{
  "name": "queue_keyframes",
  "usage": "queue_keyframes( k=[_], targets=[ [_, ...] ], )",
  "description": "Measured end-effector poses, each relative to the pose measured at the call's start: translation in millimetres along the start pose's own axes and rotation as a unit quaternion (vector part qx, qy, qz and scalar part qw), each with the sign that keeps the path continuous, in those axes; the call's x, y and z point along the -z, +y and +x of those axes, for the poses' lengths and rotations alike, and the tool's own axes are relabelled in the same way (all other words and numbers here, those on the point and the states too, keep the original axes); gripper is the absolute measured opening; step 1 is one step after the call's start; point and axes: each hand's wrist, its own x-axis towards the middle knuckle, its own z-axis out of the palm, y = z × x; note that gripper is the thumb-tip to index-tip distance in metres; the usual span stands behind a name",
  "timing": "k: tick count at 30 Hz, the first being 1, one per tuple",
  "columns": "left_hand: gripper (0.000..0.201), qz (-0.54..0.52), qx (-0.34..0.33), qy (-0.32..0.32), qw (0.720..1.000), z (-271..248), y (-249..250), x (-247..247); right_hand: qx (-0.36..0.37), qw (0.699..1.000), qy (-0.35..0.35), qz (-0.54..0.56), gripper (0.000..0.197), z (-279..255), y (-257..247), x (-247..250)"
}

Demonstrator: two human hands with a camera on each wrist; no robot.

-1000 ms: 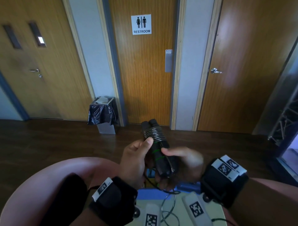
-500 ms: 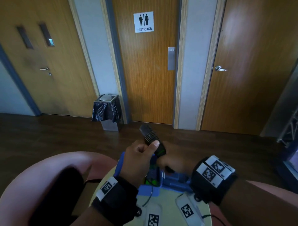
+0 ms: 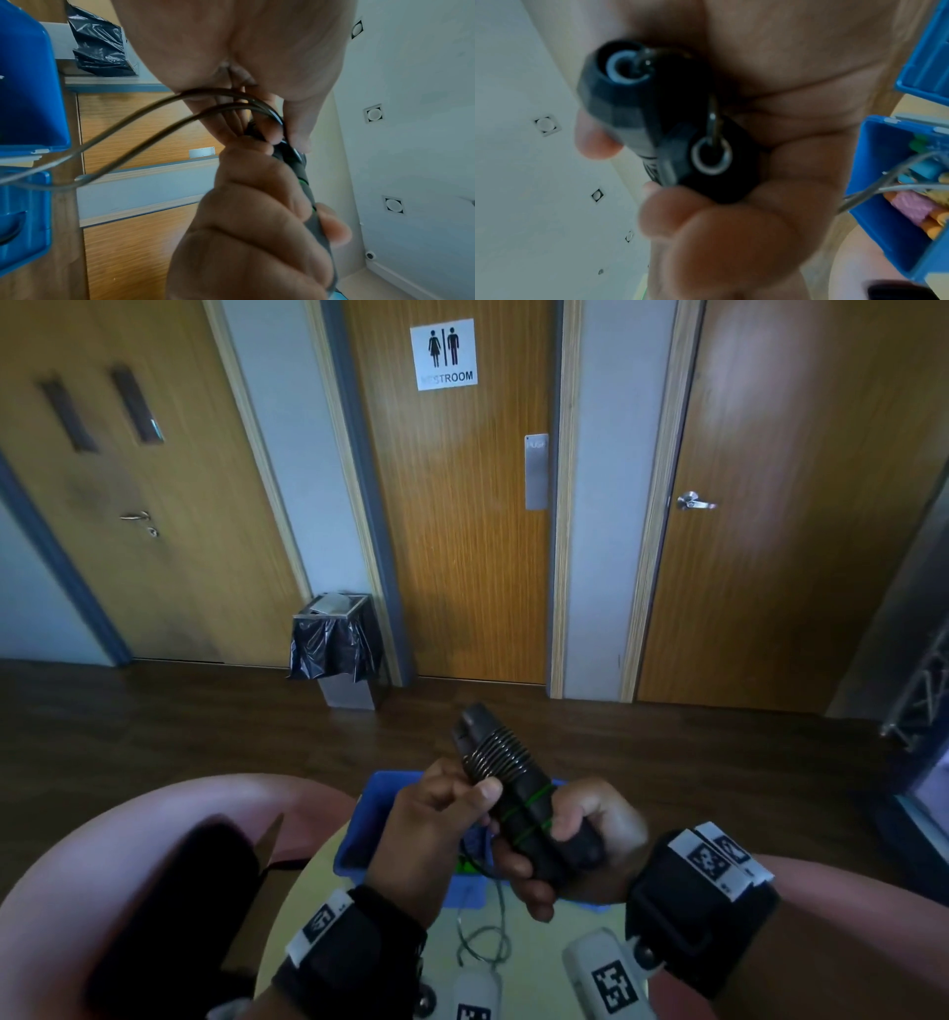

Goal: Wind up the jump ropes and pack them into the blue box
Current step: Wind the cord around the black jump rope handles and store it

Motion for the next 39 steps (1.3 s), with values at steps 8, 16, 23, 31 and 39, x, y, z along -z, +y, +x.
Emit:
queue_keyframes(
  k=[8,16,23,31,39],
  targets=[
    [0.048,-0.014,0.027,0.002,1.0,-8,3,-16,-0.017,1.0,0.025,-0.005,0.052,-14,1,1],
    [0.05,-0.066,0.022,0.008,0.998,-8,12,-26,0.027,0.995,0.09,0.013,0.06,-12,6,-10],
    [0.048,-0.118,0.04,-0.013,0.992,-9,19,-24,0.082,0.986,0.144,-0.011,0.056,-6,11,-16],
    [0.041,-0.119,0.06,-0.088,0.987,-11,18,-14,0.077,0.985,0.149,-0.05,0.061,-3,4,-21],
    [0.032,-0.141,0.047,-0.162,0.976,-8,22,8,0.072,0.987,0.133,-0.044,0.059,0,6,-26]
  ],
)
